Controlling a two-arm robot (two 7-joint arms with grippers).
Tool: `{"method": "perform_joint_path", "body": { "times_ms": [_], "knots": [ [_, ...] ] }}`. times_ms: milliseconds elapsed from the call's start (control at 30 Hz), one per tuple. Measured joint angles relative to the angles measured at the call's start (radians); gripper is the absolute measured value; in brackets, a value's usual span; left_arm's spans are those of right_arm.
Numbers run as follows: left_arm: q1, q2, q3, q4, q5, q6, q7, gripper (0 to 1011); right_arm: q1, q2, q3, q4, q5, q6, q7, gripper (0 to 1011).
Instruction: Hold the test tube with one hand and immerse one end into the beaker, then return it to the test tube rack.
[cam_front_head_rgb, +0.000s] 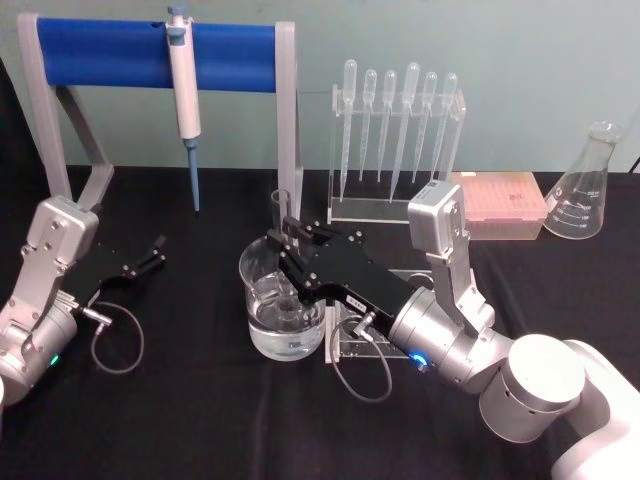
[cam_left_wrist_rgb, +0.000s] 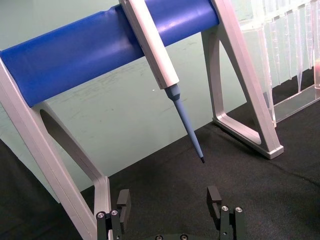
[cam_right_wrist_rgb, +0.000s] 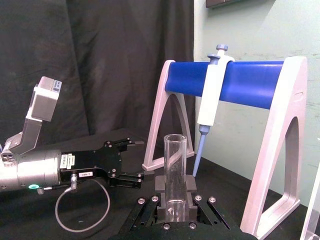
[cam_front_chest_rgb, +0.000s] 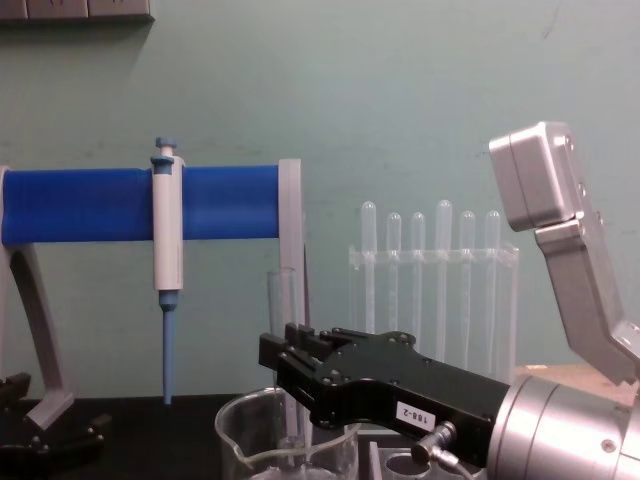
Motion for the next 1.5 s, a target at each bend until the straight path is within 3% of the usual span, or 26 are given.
{"method": "perform_joint_path", "body": {
  "times_ms": [1500],
  "knots": [
    [0.0,0.0,0.0,0.0,0.0,0.0,0.0,1000,0.0,0.0,0.0,0.0,0.0,0.0,0.0,222]
  ]
}}
